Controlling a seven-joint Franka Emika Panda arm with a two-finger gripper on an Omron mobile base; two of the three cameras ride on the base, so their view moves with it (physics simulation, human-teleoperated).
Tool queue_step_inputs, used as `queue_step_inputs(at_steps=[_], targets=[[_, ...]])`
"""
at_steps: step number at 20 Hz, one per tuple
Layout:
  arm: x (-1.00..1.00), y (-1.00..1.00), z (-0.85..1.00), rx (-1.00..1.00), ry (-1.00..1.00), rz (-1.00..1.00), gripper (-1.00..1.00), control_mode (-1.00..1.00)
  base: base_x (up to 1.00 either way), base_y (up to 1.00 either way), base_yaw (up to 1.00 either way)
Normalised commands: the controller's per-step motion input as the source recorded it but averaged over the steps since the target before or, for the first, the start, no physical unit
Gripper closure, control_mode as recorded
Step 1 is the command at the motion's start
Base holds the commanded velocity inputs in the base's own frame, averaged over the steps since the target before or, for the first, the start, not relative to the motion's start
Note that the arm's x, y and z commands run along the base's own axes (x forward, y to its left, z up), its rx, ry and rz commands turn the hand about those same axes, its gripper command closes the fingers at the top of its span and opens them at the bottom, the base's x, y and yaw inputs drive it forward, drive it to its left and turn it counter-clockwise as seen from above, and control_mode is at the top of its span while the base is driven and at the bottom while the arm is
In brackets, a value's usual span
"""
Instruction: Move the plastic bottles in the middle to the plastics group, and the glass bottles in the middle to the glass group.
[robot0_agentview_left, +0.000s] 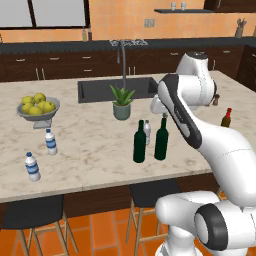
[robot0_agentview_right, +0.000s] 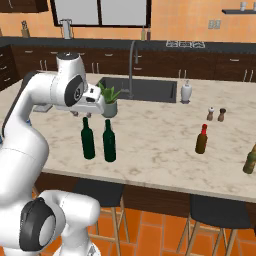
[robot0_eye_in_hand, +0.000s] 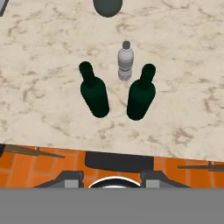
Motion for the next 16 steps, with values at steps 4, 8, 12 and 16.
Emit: queue_step_inputs(at_steps=[4, 8, 12, 16], targets=[[-0.05, 0.23, -0.21, 0.03, 0.00, -0.04, -1.00, -1.00, 0.00, 0.00, 0.00], [0.05, 0.62, -0.26, 0.11, 0.00, -0.15, -1.00, -1.00, 0.00, 0.00, 0.00], [0.45, 0.48, -0.23, 0.03, 0.05, -0.06, -1.00, -1.00, 0.00, 0.00, 0.00], [0.64, 0.22, -0.13, 0.00, 0.16, -0.01, -1.00, -1.00, 0.00, 0.00, 0.00]])
